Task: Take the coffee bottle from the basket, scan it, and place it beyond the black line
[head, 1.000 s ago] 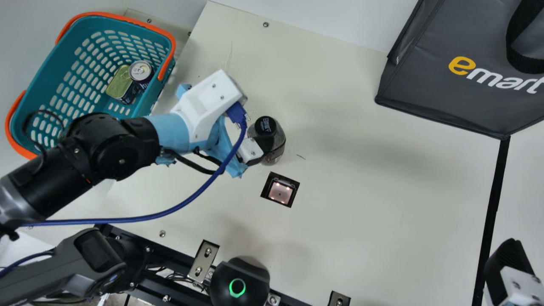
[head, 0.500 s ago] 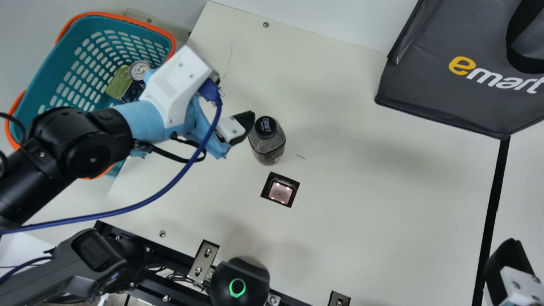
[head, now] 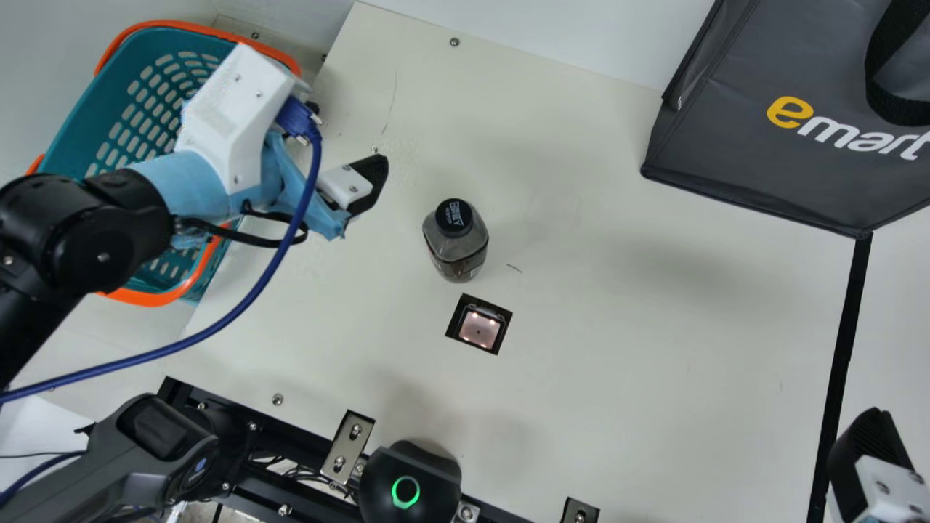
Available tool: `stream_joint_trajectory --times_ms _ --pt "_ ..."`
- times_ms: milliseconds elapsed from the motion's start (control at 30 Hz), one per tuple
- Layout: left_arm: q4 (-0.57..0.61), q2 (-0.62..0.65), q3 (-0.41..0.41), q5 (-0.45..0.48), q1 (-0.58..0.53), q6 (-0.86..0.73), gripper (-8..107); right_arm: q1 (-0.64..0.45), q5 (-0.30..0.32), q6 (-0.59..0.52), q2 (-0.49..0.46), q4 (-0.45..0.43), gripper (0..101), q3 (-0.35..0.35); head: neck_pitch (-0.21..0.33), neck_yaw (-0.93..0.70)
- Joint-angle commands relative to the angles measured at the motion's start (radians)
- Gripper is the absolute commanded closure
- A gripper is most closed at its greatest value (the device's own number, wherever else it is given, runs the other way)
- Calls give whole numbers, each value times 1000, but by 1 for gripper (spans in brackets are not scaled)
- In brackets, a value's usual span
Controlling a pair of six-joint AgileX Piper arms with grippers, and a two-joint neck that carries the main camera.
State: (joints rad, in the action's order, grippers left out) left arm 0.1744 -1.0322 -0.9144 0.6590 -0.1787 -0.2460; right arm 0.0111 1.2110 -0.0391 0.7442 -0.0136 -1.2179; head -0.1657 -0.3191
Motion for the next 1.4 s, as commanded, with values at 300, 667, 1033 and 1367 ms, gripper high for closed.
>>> stream_joint_trajectory --times_ms 300,667,1033,1367 --pt "52 18 6 28 128 -83 9 0 0 0 0 0 10 0 27 68" --pt "101 19 3 40 187 -151 9 0 0 0 0 0 10 0 27 324" --pt "120 10 -11 44 165 -168 9 0 0 0 0 0 10 0 27 347" --pt "87 33 7 49 66 -120 9 0 0 0 0 0 10 0 27 347"
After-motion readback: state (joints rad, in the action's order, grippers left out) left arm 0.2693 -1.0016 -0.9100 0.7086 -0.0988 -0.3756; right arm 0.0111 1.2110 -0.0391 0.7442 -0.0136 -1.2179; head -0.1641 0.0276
